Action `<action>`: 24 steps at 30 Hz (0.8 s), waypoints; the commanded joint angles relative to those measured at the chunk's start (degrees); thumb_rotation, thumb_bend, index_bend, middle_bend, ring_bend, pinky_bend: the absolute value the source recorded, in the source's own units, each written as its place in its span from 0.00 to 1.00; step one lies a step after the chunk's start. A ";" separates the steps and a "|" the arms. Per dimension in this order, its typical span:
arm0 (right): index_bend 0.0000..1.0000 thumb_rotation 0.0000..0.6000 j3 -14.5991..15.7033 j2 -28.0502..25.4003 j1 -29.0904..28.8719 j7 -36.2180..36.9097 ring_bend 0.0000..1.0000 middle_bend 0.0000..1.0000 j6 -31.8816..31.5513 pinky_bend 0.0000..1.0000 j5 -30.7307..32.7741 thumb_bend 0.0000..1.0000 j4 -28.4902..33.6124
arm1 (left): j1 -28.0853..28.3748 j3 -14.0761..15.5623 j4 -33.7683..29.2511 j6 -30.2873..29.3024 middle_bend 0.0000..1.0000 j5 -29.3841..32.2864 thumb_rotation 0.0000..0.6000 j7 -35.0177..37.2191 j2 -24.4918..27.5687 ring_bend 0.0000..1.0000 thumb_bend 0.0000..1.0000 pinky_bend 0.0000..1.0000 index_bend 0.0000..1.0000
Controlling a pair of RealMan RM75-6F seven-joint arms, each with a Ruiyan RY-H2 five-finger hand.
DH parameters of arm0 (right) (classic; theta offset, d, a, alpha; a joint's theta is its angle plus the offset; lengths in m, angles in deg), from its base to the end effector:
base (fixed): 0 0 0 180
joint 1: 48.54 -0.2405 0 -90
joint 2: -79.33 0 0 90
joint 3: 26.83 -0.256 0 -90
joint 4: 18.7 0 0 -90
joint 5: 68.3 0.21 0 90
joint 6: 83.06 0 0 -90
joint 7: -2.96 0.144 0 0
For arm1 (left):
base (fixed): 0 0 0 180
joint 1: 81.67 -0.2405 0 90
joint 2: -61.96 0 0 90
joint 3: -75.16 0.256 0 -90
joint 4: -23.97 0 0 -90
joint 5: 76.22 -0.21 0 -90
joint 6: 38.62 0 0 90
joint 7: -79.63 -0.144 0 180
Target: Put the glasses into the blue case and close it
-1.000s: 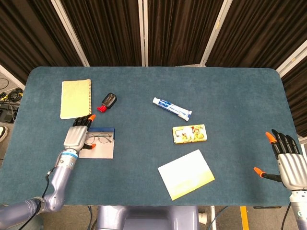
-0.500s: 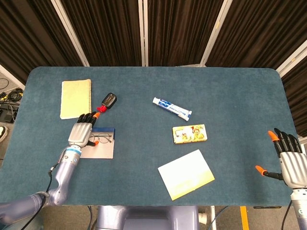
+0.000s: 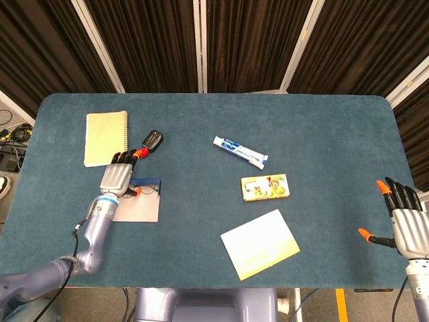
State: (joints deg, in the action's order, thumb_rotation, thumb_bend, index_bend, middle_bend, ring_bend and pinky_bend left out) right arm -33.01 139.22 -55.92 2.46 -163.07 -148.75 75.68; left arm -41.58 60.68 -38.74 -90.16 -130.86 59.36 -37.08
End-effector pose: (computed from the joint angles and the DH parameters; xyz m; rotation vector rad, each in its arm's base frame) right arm -0.3125 -0.2063 0.1817 1.3559 -0.9057 0.8537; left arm -0.2209 0.3795 -0.0337 -1.6073 -1.0517 -0.7311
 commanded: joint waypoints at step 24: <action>0.00 1.00 0.49 -0.70 0.66 1.30 0.00 0.00 -1.27 0.00 -1.38 0.00 0.72 | -8.43 8.07 -20.09 -9.88 0.00 -9.64 1.00 2.25 11.87 0.00 0.20 0.00 0.00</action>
State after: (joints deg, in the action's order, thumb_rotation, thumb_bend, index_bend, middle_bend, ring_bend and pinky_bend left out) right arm -32.55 138.58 -55.30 3.71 -164.29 -150.06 76.36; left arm -47.28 66.00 -55.03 -97.04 -137.72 61.33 -27.75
